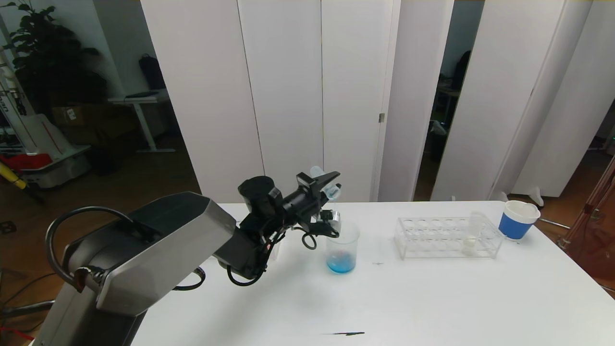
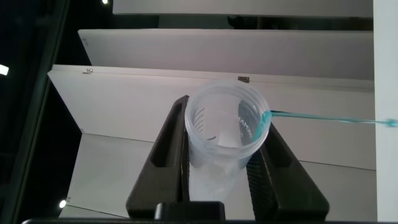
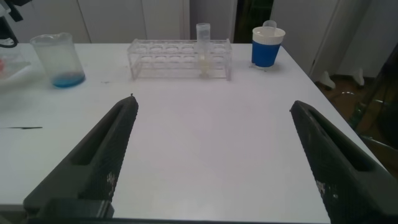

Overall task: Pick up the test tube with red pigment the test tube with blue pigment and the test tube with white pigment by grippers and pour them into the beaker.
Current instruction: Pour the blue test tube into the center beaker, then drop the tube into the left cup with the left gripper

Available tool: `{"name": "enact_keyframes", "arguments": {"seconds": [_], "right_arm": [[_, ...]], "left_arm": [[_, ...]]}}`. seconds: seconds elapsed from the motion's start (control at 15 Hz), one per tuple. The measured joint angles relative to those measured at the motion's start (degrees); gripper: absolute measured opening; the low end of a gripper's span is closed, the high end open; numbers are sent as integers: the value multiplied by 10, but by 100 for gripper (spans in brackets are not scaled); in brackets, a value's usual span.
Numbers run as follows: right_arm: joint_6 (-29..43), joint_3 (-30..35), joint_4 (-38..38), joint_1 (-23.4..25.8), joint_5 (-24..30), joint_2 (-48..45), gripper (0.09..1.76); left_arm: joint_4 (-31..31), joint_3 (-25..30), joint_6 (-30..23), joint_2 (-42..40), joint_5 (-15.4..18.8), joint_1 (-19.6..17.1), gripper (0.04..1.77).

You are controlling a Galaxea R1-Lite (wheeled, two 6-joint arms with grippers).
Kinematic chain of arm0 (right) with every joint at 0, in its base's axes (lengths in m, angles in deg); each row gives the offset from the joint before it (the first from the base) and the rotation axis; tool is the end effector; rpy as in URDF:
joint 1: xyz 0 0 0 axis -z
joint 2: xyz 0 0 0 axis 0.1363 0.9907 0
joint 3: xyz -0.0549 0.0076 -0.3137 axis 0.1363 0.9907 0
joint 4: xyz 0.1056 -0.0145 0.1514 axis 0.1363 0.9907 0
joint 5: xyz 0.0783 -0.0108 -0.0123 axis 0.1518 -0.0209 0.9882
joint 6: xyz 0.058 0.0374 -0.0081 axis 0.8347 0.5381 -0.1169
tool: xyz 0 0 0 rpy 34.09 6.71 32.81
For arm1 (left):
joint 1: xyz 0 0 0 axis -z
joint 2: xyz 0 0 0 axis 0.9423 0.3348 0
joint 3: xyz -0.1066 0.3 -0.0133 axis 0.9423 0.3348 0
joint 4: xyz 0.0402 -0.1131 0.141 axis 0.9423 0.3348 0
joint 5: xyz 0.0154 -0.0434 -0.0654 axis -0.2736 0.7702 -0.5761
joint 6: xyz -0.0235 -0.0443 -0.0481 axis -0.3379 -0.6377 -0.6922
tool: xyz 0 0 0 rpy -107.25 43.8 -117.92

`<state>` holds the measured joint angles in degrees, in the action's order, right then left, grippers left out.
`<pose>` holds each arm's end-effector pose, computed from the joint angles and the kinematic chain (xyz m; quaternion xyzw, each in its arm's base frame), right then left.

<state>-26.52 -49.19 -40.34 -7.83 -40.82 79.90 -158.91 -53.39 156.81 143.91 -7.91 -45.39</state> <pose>-0.0001 -0.0006 0.0774 0.0161 -0.0072 -0.0044 0.9998 0.4669 -0.2497 0.1106 0.6185 -0.3698 -0.2203 0.6574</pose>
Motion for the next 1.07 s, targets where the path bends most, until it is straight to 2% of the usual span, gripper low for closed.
{"name": "enact_keyframes", "arguments": {"seconds": [0.33,0.6,0.73,0.8,0.93,1.07], "right_arm": [[0,0,0,0,0,0,175],[0,0,0,0,0,0,175],[0,0,0,0,0,0,175],[0,0,0,0,0,0,175],[0,0,0,0,0,0,175],[0,0,0,0,0,0,175]], "left_arm": [[2,5,-2,-4,-2,0,59],[3,45,-34,-38,-15,4,59],[4,71,-56,-67,-74,5,59],[5,82,-75,-83,-123,6,59],[13,96,-145,-113,-239,14,59],[56,103,-263,-147,-378,28,59]]}}
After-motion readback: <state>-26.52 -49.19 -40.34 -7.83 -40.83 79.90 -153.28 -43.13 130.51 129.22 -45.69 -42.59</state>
